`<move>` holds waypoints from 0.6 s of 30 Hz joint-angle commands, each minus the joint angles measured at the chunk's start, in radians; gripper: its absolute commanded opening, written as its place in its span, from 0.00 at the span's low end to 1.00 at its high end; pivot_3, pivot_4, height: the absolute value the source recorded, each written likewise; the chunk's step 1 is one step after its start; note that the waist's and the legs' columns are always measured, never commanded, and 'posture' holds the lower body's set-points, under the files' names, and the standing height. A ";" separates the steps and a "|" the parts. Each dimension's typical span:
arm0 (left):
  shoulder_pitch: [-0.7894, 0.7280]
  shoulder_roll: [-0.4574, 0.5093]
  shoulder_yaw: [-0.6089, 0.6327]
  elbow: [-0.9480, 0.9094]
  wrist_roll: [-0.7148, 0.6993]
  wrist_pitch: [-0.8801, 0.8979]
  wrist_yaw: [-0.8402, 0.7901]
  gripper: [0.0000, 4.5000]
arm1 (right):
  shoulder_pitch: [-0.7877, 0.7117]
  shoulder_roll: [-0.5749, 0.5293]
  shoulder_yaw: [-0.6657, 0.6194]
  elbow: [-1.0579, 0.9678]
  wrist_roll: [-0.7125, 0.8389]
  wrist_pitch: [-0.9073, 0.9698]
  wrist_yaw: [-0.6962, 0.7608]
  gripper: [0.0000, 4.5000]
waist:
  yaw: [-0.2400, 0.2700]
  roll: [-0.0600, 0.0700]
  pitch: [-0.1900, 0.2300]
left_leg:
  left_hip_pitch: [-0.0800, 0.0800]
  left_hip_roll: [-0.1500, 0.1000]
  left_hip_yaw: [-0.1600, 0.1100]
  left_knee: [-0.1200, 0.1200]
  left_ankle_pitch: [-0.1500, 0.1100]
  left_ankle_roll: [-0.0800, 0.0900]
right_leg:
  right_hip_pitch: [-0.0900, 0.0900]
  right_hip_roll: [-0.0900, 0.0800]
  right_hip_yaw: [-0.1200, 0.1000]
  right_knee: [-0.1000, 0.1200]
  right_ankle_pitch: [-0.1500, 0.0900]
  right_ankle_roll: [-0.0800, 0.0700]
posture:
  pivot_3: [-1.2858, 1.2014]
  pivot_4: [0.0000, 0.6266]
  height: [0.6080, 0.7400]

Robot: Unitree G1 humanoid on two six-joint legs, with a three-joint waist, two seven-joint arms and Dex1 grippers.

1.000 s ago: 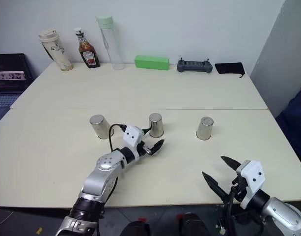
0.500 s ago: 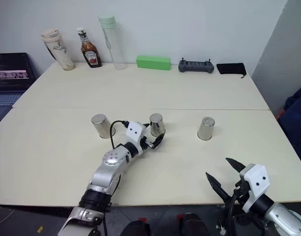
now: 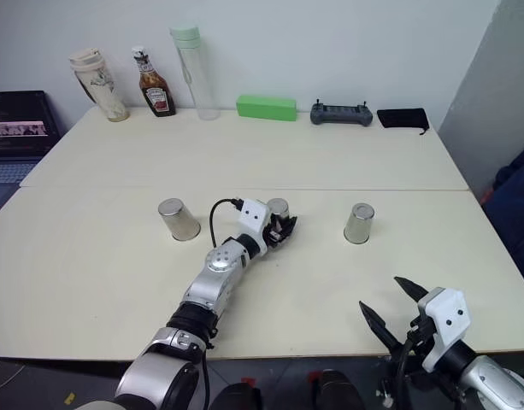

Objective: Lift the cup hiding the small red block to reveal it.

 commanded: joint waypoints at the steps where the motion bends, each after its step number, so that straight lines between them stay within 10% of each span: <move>1: -0.012 0.000 0.013 -0.019 0.005 -0.031 0.003 0.63 | -0.005 0.005 -0.006 -0.035 -0.004 -0.017 -0.010 1.00 | 0.000 0.000 0.000 | 0.000 0.000 0.000 0.000 0.000 0.000 | 0.000 0.000 0.000 0.000 0.000 0.000 | 0.52 0.24 1.00; 18: 0.212 0.057 0.090 -0.563 -0.018 0.418 0.138 0.63 | 0.010 0.015 0.030 -0.047 -0.013 -0.015 -0.026 1.00 | 0.001 0.001 0.000 | 0.000 0.002 0.000 0.000 0.001 -0.001 | -0.002 -0.001 0.000 0.001 0.000 0.001 | 0.52 0.24 1.00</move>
